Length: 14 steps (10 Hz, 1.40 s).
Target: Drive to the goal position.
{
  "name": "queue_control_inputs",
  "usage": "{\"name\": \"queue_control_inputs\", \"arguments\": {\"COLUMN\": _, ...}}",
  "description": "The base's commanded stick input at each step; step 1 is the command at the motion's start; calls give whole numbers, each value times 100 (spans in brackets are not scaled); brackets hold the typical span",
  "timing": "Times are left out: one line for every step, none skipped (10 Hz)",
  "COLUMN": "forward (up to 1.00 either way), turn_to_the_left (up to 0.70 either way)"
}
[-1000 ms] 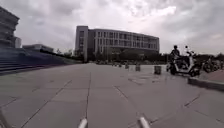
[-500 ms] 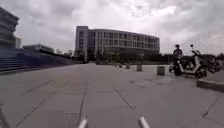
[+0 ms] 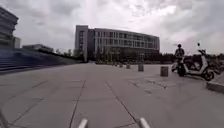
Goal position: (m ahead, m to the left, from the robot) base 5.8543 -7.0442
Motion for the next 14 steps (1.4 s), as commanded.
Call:
{"name": "queue_control_inputs", "arguments": {"forward": 70, "turn_to_the_left": 0}}
{"name": "queue_control_inputs", "arguments": {"forward": 70, "turn_to_the_left": 0}}
{"name": "queue_control_inputs", "arguments": {"forward": 70, "turn_to_the_left": 0}}
{"name": "queue_control_inputs", "arguments": {"forward": 70, "turn_to_the_left": 0}}
{"name": "queue_control_inputs", "arguments": {"forward": 70, "turn_to_the_left": 0}}
{"name": "queue_control_inputs", "arguments": {"forward": 70, "turn_to_the_left": 0}}
{"name": "queue_control_inputs", "arguments": {"forward": 70, "turn_to_the_left": 0}}
{"name": "queue_control_inputs", "arguments": {"forward": 70, "turn_to_the_left": 0}}
{"name": "queue_control_inputs", "arguments": {"forward": 70, "turn_to_the_left": 0}}
{"name": "queue_control_inputs", "arguments": {"forward": 70, "turn_to_the_left": 0}}
{"name": "queue_control_inputs", "arguments": {"forward": 70, "turn_to_the_left": 0}}
{"name": "queue_control_inputs", "arguments": {"forward": 70, "turn_to_the_left": 0}}
{"name": "queue_control_inputs", "arguments": {"forward": 70, "turn_to_the_left": 0}}
{"name": "queue_control_inputs", "arguments": {"forward": 70, "turn_to_the_left": 0}}
